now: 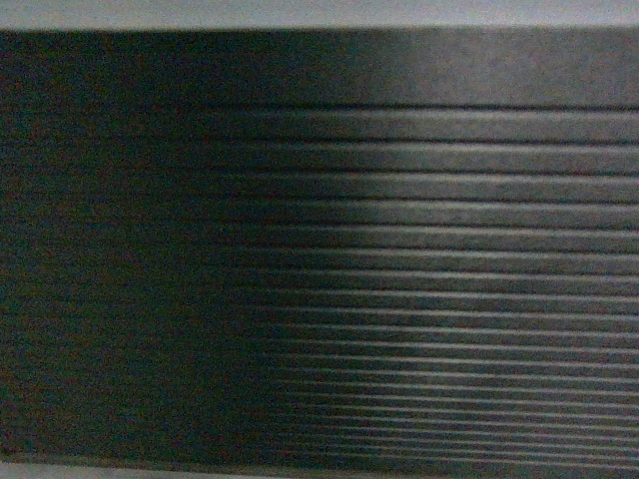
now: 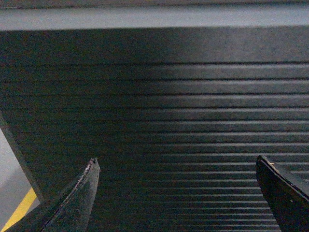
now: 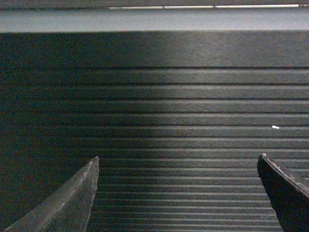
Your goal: Place dark red mango on scale at checkout
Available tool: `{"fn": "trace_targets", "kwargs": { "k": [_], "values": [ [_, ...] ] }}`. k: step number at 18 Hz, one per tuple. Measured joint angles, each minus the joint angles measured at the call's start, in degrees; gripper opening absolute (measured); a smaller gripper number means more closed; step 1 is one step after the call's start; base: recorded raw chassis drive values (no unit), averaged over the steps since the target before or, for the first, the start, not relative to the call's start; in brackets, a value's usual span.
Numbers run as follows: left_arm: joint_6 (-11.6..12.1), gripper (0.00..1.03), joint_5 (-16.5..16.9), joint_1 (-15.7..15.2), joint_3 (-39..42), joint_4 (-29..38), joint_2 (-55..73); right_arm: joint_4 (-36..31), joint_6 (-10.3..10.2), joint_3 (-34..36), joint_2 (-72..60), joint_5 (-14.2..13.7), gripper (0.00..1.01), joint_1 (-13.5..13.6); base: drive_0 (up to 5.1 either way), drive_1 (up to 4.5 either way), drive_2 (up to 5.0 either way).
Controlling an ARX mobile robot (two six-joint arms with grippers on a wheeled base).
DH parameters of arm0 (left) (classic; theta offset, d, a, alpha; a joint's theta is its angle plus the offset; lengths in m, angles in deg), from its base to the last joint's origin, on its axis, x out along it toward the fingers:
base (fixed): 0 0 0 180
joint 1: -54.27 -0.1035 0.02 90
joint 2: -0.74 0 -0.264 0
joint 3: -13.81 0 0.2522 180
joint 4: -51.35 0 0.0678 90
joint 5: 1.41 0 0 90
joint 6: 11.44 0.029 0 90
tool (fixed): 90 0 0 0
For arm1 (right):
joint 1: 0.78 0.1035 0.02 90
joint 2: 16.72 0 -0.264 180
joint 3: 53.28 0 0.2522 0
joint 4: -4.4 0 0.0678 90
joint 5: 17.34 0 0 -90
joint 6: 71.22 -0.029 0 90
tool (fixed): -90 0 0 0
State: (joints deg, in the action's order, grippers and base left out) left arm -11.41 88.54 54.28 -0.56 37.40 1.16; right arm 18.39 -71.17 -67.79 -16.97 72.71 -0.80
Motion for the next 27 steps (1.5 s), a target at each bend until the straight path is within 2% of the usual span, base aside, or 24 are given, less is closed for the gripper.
{"fn": "trace_targets", "kwargs": {
  "k": [27],
  "values": [
    [0.0, 0.98, 0.02, 0.0, 0.0, -0.15, 0.0, 0.07, -0.02, 0.0, 0.0, -0.02, 0.98, 0.0, 0.0, 0.0, 0.0]
  ]
}}
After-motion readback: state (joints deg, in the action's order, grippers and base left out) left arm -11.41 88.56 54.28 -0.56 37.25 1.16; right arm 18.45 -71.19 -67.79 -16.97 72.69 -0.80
